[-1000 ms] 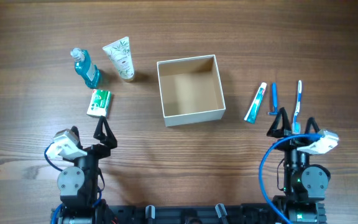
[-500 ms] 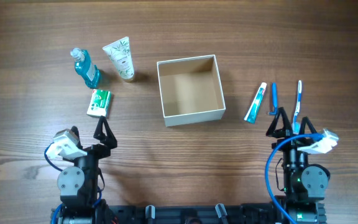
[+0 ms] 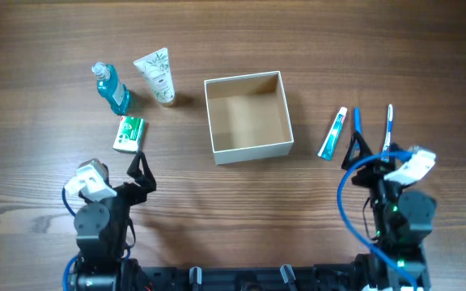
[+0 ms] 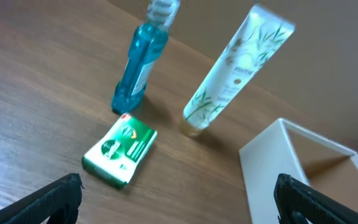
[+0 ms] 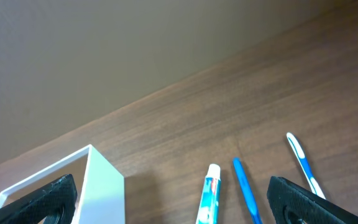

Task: Pack container
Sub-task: 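Reach the left gripper to the white bamboo-print tube and grasp it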

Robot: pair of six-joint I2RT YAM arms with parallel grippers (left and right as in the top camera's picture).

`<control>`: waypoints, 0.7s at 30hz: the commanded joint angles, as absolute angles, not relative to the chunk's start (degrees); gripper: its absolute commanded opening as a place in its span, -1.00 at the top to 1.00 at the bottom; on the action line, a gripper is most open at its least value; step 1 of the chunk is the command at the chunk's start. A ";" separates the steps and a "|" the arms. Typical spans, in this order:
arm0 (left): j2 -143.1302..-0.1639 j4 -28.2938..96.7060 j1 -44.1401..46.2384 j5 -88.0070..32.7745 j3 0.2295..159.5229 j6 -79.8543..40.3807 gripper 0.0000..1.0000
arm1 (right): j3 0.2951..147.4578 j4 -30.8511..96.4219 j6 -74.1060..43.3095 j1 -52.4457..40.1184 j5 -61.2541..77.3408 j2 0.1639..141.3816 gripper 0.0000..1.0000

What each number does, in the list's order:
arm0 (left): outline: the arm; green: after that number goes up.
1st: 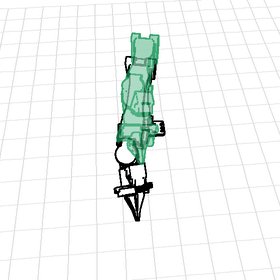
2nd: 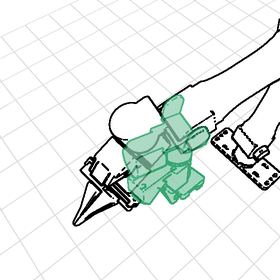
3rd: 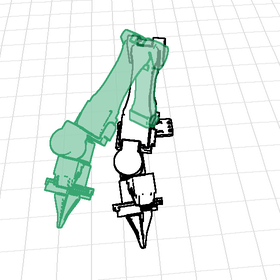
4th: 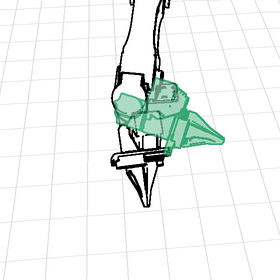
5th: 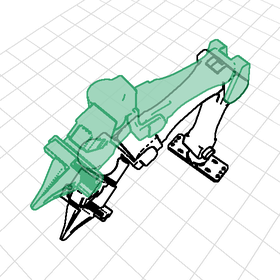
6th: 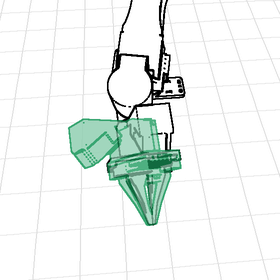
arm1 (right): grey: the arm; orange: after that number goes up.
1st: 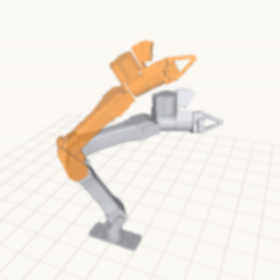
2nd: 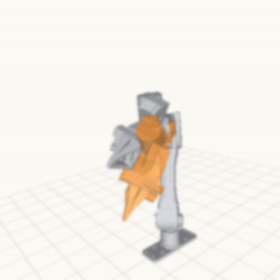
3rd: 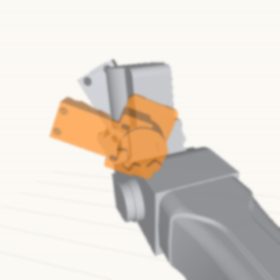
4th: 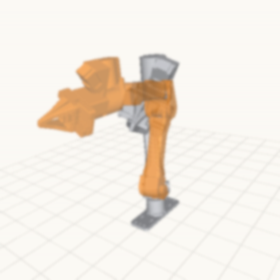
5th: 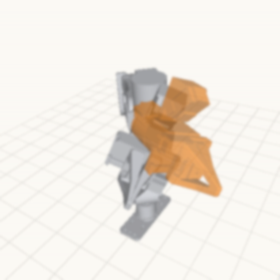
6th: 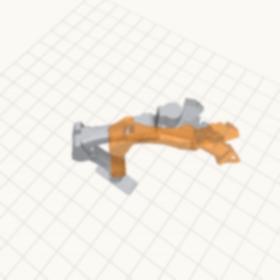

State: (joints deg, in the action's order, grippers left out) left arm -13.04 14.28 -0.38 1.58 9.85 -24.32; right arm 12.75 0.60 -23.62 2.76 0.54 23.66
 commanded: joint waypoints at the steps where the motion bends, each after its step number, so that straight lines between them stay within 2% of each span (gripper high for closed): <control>1: -19.33 15.38 -0.62 -0.23 17.78 -22.68 -0.99 | 20.95 2.61 -19.59 2.48 4.25 32.29 -0.99; 6: -30.04 21.61 -0.62 -0.23 29.02 -22.65 -0.99 | 33.08 14.46 -15.20 2.48 4.54 42.87 -0.99; 12: -44.47 35.99 -0.62 -2.35 46.02 -18.06 -0.99 | 47.66 31.27 -10.37 2.50 2.98 54.94 -0.99; 17: -53.41 50.22 -0.62 -2.28 58.48 -16.67 -1.00 | 50.22 33.54 -10.48 2.48 3.68 57.80 -1.00; 21: -56.05 55.27 -0.62 -2.33 61.80 -16.69 -1.00 | 50.22 34.00 -10.85 2.48 3.07 57.76 -1.00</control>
State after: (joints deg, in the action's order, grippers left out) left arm -54.70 52.99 -0.38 -0.56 59.11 -18.50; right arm 48.88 33.47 -11.62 2.76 3.42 57.67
